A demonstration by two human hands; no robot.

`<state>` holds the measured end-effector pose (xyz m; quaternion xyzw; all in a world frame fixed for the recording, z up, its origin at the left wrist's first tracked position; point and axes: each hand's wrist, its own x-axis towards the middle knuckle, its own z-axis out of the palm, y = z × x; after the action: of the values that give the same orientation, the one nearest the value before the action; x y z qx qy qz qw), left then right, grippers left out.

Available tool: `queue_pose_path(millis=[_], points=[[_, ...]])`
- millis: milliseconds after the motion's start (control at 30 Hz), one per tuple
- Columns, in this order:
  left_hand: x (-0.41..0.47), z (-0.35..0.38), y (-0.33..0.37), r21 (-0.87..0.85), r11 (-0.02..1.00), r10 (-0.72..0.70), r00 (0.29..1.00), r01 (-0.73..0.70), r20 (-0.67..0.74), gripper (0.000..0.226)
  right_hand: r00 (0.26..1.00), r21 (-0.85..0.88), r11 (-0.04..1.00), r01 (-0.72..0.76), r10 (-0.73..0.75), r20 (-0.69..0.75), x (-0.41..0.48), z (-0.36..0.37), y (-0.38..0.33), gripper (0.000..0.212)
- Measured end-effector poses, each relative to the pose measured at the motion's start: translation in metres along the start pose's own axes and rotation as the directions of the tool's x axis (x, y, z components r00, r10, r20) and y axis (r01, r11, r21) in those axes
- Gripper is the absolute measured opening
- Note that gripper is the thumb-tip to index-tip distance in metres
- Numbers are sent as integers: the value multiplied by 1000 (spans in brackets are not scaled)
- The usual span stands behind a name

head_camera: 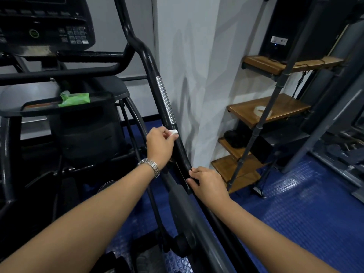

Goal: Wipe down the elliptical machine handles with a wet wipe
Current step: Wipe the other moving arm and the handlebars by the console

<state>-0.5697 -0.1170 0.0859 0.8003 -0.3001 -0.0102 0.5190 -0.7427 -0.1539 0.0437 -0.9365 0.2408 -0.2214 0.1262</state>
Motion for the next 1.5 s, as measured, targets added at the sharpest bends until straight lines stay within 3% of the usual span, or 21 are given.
queue_pose_path(millis=[200, 367, 433, 600, 767, 867, 933, 1000, 1100, 1167, 1333, 1500], points=[[-40, 4, -11, 120, 985, 106, 982, -126, 159, 17, 1000, 5, 1000, 2, -3, 27, 0, -2, -1, 22], [-6, 0, 1, 81, 990, 114, 993, -116, 28, 18, 999, 29, 999, -23, 22, 41, 0, -1, 1, 26], [-5, -2, 3, 92, 980, 174, 984, -177, 44, 12, 999, 32, 999, -23, 22, 33, 0, 0, 1, 26], [-46, -2, -21, 195, 843, 435, 848, -502, 302, 15, 999, 17, 1000, -16, 15, 45, -1, 1, 3, 25], [-5, -9, -4, 319, 756, 527, 820, -572, 222, 10, 998, 61, 997, -38, 34, 55, 0, 2, 5, 29], [-10, -9, -13, 378, 597, 585, 706, -708, 398, 20, 997, 51, 998, -43, 40, 67, 2, 2, 5, 30], [-26, -7, -21, 376, 494, 559, 618, -784, 553, 28, 996, 35, 998, -45, 42, 77, 1, 2, 5, 31], [-25, -6, -18, 412, 438, 540, 600, -799, 590, 21, 994, 30, 998, -49, 46, 101, 1, 2, 6, 33], [-2, -8, 5, 502, 511, 487, 716, -698, 500, 10, 991, 38, 998, -52, 47, 122, 1, 2, 8, 34], [3, -9, 14, 563, 482, 461, 741, -671, 488, 10, 990, 31, 998, -53, 49, 134, 2, 2, 7, 34], [-28, -2, 24, 520, 230, 358, 569, -823, 741, 27, 990, 17, 998, -60, 57, 126, 3, 3, 7, 32], [-3, -2, 41, 631, 225, 347, 666, -742, 660, 27, 994, 18, 999, -29, 27, 102, 2, 4, 8, 30]])
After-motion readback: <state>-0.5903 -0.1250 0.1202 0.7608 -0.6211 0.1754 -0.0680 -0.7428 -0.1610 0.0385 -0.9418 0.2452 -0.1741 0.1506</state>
